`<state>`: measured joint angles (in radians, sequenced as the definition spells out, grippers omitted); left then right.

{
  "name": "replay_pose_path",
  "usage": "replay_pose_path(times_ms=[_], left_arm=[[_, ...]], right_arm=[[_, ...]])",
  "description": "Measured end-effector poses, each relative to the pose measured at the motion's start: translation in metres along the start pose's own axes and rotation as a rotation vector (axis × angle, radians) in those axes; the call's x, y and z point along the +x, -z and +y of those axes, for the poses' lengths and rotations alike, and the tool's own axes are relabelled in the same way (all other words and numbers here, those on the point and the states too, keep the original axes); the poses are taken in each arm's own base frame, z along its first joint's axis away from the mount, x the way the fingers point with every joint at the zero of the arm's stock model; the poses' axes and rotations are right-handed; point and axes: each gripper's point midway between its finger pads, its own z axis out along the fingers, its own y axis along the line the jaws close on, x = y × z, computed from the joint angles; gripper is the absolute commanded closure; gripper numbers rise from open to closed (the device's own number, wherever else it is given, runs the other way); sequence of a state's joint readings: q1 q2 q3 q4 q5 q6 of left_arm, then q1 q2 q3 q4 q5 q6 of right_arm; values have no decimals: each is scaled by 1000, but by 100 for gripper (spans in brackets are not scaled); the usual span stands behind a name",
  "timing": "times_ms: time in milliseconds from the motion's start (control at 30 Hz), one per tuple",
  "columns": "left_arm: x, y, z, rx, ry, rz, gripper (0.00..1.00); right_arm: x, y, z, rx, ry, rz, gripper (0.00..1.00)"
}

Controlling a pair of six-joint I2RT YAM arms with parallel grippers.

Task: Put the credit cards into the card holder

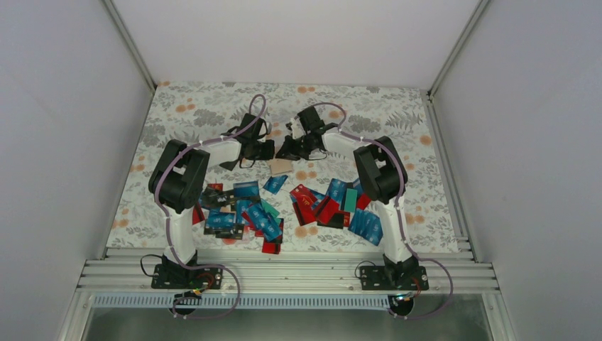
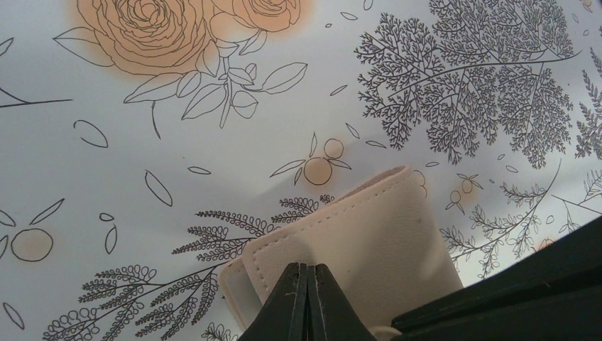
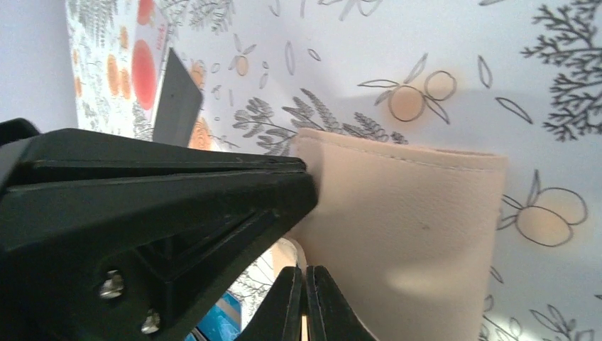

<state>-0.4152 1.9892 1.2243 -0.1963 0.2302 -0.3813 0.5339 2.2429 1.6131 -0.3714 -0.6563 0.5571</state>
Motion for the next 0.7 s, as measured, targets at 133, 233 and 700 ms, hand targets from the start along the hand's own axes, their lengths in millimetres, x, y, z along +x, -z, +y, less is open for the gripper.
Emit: replay_pose_path(times_ms=[133,233,700], left_arm=[[0,0,0,0,0,0,98],[0,0,0,1,0,0,98],[0,0,0,3,0,1,98]], right_arm=[[1,-3,-6,20,-7,7,96],[1,-4,-7,21,-6,8,96],[2,-4,-8,28,-7,9,96]])
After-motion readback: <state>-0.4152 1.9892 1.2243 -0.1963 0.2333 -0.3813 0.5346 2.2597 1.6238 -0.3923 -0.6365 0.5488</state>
